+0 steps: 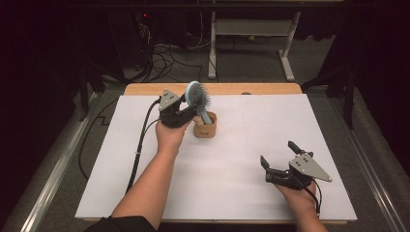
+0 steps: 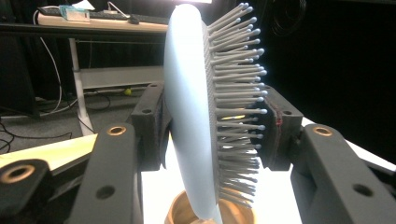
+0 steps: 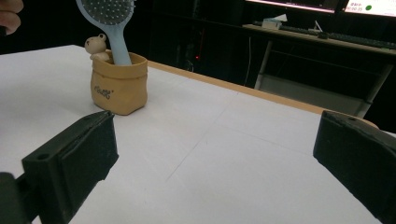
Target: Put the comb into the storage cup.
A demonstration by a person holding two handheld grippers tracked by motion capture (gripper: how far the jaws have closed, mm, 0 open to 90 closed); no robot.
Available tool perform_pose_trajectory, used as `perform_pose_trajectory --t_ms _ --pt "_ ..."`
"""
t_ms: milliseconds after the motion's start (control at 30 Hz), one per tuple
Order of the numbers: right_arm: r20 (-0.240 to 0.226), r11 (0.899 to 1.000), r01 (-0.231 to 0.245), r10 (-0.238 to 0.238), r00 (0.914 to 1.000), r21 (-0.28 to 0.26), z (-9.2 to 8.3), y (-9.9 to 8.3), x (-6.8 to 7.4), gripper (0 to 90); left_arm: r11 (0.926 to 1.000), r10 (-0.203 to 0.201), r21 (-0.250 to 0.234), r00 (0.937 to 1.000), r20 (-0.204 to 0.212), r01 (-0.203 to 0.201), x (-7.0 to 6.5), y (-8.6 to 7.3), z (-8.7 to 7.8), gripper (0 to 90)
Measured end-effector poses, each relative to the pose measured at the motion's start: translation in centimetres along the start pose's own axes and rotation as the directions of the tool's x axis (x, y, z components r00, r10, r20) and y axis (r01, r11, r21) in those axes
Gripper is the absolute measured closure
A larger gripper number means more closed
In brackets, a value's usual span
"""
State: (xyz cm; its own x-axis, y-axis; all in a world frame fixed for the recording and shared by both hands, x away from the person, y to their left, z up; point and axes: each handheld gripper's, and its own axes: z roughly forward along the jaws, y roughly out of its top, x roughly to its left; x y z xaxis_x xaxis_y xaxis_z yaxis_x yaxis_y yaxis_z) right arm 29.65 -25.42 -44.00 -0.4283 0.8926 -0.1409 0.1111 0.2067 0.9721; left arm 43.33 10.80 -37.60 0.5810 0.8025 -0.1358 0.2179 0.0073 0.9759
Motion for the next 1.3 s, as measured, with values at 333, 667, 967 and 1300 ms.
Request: perform_pose_trajectory --t_ms 333,667,967,1300 --pt "0.002 1.000 -0.001 0.001 1.0000 0.000 -0.1 0.0 0.0 0.3 0.9999 -0.015 -0.008 0.9998 -0.012 0.015 0.7 -0.3 -0.2 49.5" --pt "0.000 1.000 0.002 -0.002 1.0000 -0.001 0.0 0.0 0.0 0.3 0.9995 -0.030 -0.012 0.9991 -0.029 0.030 1.4 -0.6 -0.5 48.1" --pt "0.001 1.000 0.004 -0.004 1.0000 0.000 0.0 0.0 0.1 0.3 0.9992 -0.039 -0.010 0.9985 -0.039 0.039 1.9 -0.8 -0.8 47.0" --pt "0.001 1.000 0.002 -0.002 1.0000 0.000 0.0 0.0 0.1 0.3 0.9993 -0.036 -0.007 0.9981 -0.051 0.036 2.3 -1.0 -1.1 45.4"
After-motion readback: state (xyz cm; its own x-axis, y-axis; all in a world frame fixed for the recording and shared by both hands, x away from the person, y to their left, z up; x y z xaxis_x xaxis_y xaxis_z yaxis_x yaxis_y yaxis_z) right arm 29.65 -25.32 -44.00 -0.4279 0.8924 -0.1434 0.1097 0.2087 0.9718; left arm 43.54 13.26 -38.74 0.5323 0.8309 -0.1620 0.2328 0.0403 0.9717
